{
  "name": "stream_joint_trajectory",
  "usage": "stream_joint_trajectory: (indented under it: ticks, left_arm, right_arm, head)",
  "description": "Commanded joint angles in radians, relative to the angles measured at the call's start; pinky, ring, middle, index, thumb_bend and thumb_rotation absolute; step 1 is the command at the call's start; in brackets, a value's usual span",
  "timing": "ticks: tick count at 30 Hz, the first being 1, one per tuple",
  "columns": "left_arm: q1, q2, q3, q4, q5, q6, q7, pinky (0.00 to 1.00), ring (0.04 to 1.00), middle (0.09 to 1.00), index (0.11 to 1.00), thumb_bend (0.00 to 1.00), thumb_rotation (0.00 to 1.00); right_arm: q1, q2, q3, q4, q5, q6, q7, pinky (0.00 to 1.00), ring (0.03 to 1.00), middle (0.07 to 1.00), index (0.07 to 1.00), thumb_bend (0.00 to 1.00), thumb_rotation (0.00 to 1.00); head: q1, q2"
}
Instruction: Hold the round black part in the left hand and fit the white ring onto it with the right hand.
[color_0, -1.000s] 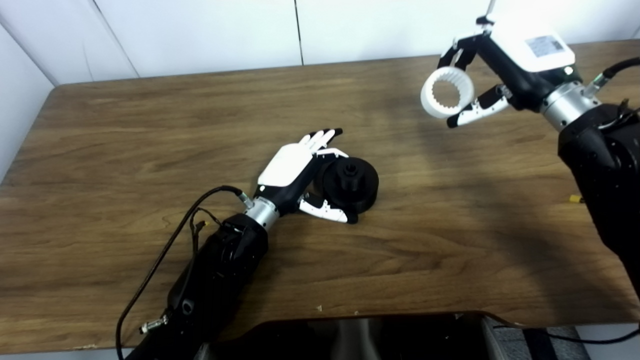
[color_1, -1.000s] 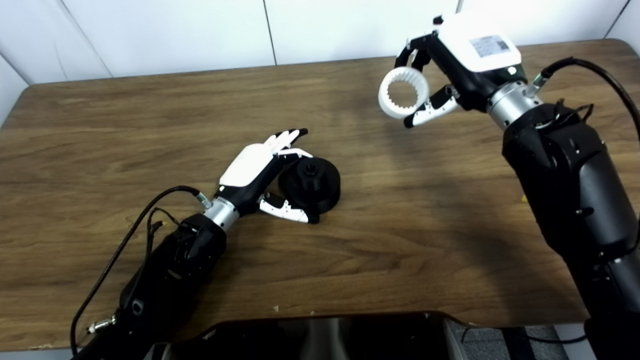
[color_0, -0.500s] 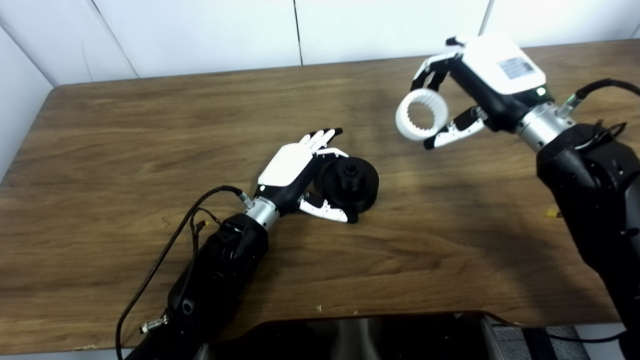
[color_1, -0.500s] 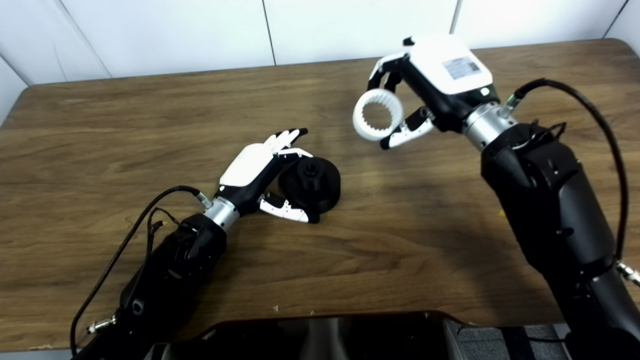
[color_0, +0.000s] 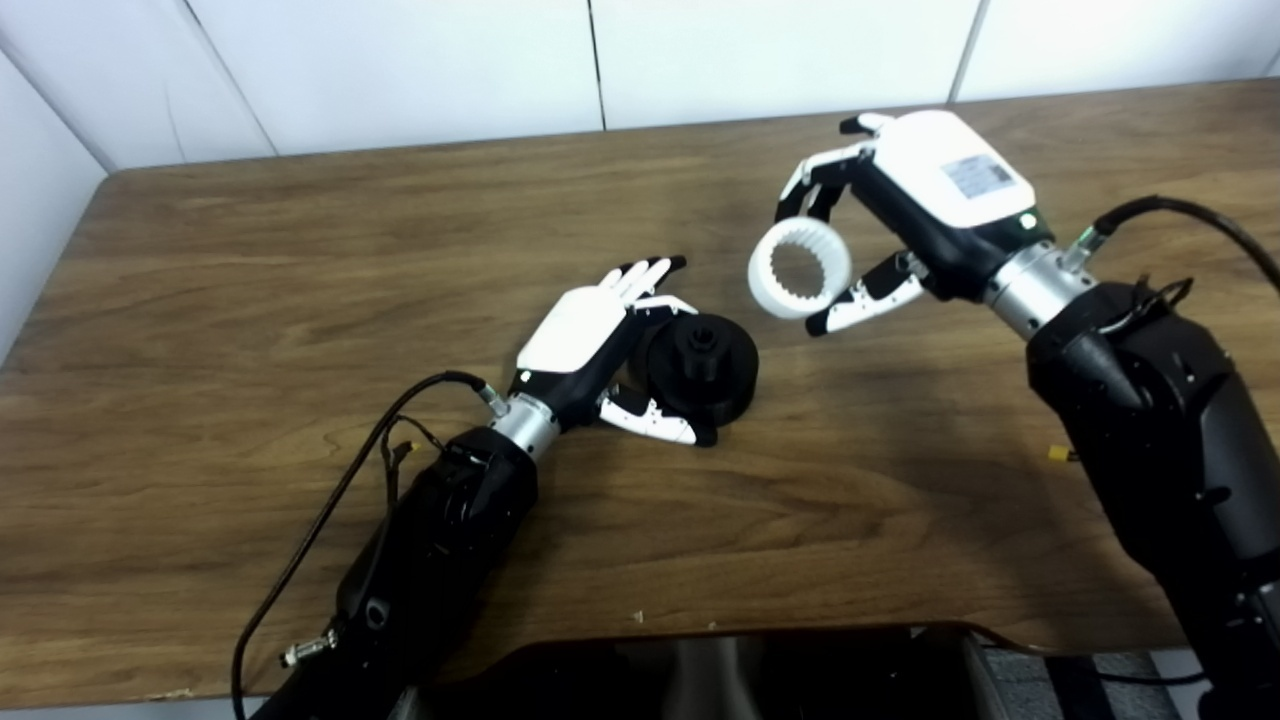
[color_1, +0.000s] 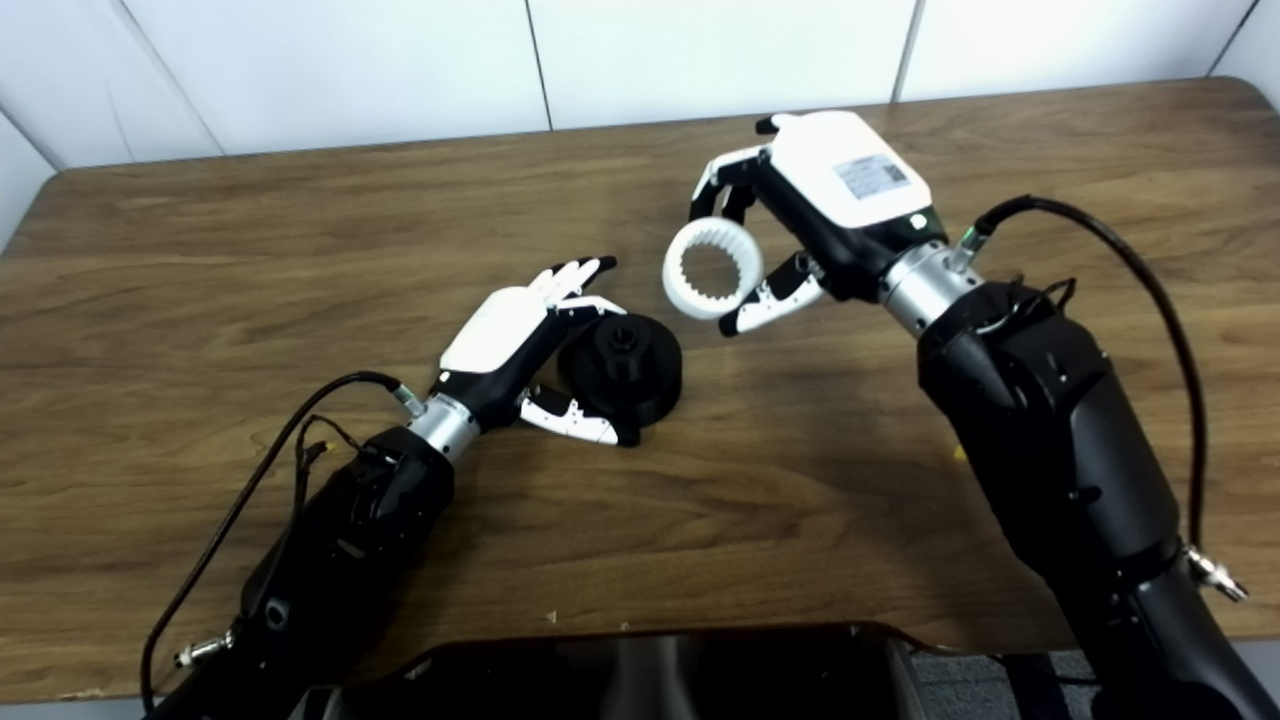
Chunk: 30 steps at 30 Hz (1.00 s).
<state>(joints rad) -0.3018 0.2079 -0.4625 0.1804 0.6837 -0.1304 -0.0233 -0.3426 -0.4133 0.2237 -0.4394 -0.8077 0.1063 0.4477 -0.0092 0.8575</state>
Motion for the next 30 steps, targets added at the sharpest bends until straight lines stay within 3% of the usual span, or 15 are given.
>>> stream_joint_trajectory:
  ticks: [1, 11, 30]
  left_arm:
    - [-0.014, -0.008, -0.023, 0.012, 0.041, 0.012, -0.021, 1.00, 1.000, 1.000, 0.670, 1.00, 0.37]
    - [-0.013, -0.009, -0.023, 0.014, 0.041, 0.014, -0.023, 1.00, 1.000, 1.000, 0.669, 1.00, 0.37]
    - [-0.016, -0.013, -0.026, 0.012, 0.044, 0.023, -0.027, 1.00, 1.000, 1.000, 0.673, 1.00, 0.38]
  right_arm:
    - [-0.032, 0.007, -0.002, -0.021, -0.005, -0.022, -0.015, 0.92, 0.633, 0.502, 0.491, 0.52, 0.16]
    - [-0.030, 0.039, 0.023, -0.008, -0.020, -0.037, -0.023, 0.88, 0.616, 0.485, 0.490, 0.52, 0.16]
    - [-0.057, 0.100, 0.058, 0.025, -0.060, -0.020, 0.008, 0.91, 0.640, 0.488, 0.490, 0.52, 0.16]
  head:
    - [0.000, 0.002]
    - [0.001, 0.003]
    - [0.001, 0.005]
